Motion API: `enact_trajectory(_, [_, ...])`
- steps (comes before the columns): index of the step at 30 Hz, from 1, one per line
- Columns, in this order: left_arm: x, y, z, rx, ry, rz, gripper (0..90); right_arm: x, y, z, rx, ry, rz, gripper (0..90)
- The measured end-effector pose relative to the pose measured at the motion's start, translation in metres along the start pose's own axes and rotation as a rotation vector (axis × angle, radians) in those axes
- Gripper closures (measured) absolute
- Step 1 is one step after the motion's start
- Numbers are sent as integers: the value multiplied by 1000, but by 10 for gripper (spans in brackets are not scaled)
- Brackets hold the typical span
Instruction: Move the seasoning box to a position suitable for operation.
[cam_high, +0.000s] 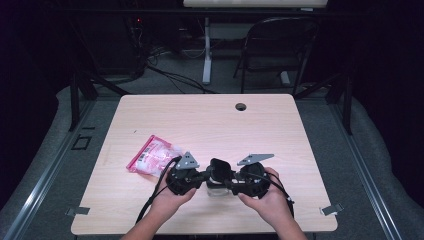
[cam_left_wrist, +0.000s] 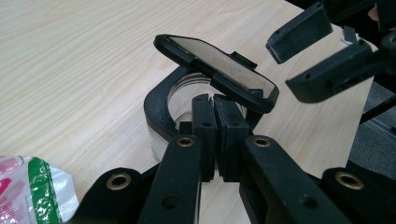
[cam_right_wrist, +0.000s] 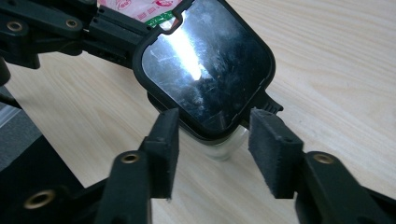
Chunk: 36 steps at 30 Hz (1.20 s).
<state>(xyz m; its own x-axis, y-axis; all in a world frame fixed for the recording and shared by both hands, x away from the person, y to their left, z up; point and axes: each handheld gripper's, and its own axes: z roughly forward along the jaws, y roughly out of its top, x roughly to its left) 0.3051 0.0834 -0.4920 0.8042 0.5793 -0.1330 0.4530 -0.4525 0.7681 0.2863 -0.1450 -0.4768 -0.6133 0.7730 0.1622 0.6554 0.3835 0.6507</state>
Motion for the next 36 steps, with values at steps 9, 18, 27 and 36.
enact_trajectory(9, [-3, 8, -1, 3, -2, 9, 864, 7, 0, 6, -7, -9, -31, 477])
enact_trajectory(18, [-4, 12, 0, 0, -4, 14, 852, 14, 4, 14, -22, -41, -47, 471])
enact_trajectory(27, [-4, 12, 0, -5, 3, 14, 822, 13, 5, 13, -10, -46, -50, 489])
enact_trajectory(36, [2, 8, 5, -1, 37, -3, 728, 11, 5, 12, -16, -35, -39, 508])
